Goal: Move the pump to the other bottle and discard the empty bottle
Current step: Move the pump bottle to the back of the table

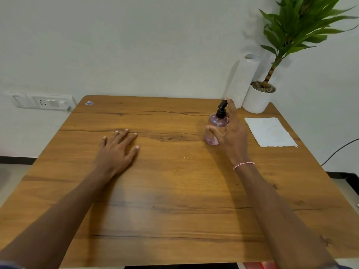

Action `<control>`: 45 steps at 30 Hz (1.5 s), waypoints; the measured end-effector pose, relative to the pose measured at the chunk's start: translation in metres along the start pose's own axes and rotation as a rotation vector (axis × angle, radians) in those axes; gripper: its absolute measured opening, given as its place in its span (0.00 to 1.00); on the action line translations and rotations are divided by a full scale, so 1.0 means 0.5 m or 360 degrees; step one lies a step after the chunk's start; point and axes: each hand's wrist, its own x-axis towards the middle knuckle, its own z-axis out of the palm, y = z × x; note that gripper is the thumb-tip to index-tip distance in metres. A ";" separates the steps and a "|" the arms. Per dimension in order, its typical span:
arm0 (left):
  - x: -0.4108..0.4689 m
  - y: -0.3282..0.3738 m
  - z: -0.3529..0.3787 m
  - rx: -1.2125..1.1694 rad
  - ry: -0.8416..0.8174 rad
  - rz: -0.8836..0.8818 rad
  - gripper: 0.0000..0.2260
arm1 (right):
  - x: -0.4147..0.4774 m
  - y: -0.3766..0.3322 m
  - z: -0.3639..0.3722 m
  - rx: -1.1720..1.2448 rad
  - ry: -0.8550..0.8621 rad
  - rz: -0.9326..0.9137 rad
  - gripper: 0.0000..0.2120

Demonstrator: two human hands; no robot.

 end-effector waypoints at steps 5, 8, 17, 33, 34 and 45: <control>0.005 -0.003 0.007 0.0009 -0.0003 -0.0044 0.38 | -0.012 0.018 0.013 -0.0024 -0.0021 0.0037 0.46; 0.008 -0.002 0.013 0.0014 0.0006 -0.0094 0.38 | -0.026 0.029 0.027 -0.0134 -0.0060 0.0147 0.44; 0.012 -0.006 0.019 0.0006 0.0016 -0.0097 0.39 | -0.002 0.011 0.060 -0.0055 -0.0072 0.0244 0.43; 0.009 -0.003 0.014 -0.0026 0.0134 -0.0243 0.42 | 0.124 -0.031 0.204 0.0192 -0.0256 0.0240 0.37; 0.010 -0.004 0.014 -0.0032 0.0139 -0.0241 0.42 | 0.131 -0.034 0.213 0.0190 -0.0274 0.0252 0.36; 0.008 -0.001 0.008 -0.0009 0.0130 -0.0241 0.42 | 0.201 -0.041 0.273 0.0184 -0.0387 0.0274 0.31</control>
